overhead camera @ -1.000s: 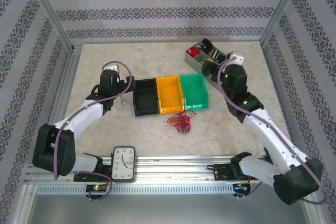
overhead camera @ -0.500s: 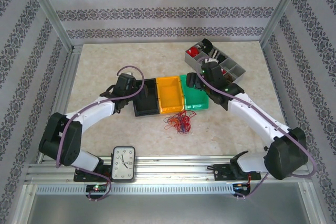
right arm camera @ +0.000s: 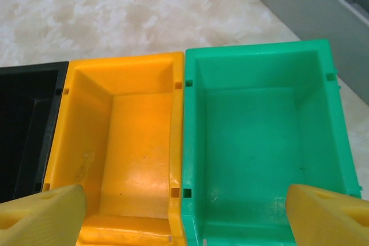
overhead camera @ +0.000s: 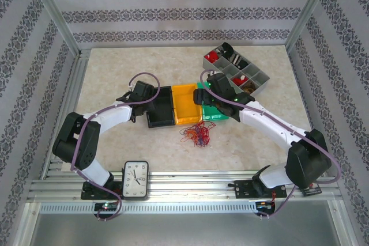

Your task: Untangle the cables

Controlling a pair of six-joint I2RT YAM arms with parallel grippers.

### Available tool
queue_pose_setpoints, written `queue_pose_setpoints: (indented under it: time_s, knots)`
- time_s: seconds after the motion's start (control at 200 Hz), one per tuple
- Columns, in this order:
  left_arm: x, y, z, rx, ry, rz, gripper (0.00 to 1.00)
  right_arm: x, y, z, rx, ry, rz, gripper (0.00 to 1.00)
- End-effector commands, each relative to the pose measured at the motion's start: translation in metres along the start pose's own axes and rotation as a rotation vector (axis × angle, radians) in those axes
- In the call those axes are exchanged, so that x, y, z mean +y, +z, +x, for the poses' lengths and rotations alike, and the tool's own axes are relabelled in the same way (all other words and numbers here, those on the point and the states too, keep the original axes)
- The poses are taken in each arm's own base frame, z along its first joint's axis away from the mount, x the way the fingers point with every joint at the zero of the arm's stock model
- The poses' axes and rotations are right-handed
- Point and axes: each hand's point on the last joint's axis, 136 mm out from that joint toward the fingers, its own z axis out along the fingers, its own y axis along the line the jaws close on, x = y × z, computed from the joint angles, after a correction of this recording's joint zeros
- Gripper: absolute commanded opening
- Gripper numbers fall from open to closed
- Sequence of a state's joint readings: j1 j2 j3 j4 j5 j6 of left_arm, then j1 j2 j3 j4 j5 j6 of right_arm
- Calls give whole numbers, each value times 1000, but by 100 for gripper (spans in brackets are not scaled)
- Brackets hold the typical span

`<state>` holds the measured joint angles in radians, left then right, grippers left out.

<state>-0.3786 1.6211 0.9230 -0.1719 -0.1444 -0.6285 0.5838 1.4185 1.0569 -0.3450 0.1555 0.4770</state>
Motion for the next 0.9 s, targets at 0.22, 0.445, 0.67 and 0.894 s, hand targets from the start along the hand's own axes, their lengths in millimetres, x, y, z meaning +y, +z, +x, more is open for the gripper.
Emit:
queue_pose_setpoints:
  time_s: [0.22, 0.445, 0.67, 0.894]
  knots:
    - [-17, 10, -22, -29, 35, -2, 15, 8, 11, 25, 103, -53, -28, 89]
    - [-34, 22, -42, -51, 51, 16, 6, 5, 21, 58, 240, -143, -42, 88]
    - [-52, 41, -67, -47, 171, 25, 2, -6, 22, 97, 368, -139, -58, 86]
    - [-59, 35, -102, -106, 146, 77, 36, -18, 23, 121, 440, -64, -82, 80]
